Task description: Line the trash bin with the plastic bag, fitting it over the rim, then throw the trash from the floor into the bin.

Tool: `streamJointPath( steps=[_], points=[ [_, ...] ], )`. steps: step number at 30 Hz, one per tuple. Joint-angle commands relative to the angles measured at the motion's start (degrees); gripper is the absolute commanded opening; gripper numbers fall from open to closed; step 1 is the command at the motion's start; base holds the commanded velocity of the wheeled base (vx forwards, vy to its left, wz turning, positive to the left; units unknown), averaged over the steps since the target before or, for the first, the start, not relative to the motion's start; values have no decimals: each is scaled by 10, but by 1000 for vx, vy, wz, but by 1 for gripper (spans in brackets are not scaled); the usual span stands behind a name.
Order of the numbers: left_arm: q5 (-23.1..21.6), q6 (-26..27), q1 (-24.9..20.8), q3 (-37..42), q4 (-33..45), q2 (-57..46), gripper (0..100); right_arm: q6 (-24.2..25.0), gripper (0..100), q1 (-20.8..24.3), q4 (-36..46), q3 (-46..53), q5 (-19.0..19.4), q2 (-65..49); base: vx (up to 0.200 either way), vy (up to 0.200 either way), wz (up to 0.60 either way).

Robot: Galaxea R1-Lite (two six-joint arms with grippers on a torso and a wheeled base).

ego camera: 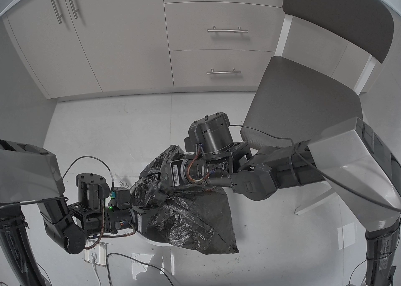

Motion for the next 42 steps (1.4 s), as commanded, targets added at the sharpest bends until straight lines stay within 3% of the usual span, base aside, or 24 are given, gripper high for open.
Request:
streamJointPath(
  steps=[1, 11, 19, 22, 32, 42],
  points=[
    [1, -4, 0, 0, 0, 1, 0, 0, 100, 1, -2, 3, 1, 1, 0, 0, 0],
    [1, -7, 0, -3, -1, -2, 0, 1, 100, -15, 1, 20, -8, -6, 0, 0, 0],
    [1, -19, 4, -6, -14, -2, 0, -1, 100, -53, -6, 100, -32, -9, 0, 0, 0],
    [2, -27, 5, -6, -27, 1, 0, -31, 100, -64, -9, 157, -28, -29, 0, 0, 0],
    [2, -27, 5, -8, -29, 2, 0, -85, 100, -62, -103, 313, -29, -73, 0, 0, 0],
    [3, -27, 5, -8, -28, 2, 0, -89, 100, -30, -168, 388, -31, -77, 0, 0, 0]
  ],
)
